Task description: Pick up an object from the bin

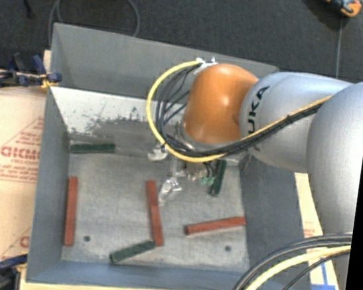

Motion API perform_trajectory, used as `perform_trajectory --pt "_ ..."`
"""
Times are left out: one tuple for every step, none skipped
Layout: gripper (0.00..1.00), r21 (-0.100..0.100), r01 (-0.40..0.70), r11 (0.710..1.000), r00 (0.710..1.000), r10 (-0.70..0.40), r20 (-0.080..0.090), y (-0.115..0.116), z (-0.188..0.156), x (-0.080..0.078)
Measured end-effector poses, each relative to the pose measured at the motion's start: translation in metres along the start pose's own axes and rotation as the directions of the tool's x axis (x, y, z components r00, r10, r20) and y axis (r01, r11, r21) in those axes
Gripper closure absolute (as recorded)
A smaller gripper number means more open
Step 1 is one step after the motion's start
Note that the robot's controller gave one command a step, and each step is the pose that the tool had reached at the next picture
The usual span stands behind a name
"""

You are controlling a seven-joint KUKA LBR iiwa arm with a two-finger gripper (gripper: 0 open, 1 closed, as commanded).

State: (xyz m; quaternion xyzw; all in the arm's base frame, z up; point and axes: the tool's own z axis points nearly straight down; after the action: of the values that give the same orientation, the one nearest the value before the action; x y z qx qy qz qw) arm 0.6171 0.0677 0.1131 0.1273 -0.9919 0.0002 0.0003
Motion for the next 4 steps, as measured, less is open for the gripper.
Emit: perform_trajectory --pt "0.0 0.002 0.333 0.943 0.943 -0.333 0.004 -0.003 -0.006 0.026" --pt "0.0 0.003 0.479 0.878 0.878 -0.479 0.004 0.003 0.029 0.024" --pt "1.0 0.014 0.651 0.759 0.759 -0.651 -0.003 0.021 0.032 0.02" --pt "1.0 0.014 0.651 0.759 0.759 -0.651 -0.003 0.021 0.032 0.02"
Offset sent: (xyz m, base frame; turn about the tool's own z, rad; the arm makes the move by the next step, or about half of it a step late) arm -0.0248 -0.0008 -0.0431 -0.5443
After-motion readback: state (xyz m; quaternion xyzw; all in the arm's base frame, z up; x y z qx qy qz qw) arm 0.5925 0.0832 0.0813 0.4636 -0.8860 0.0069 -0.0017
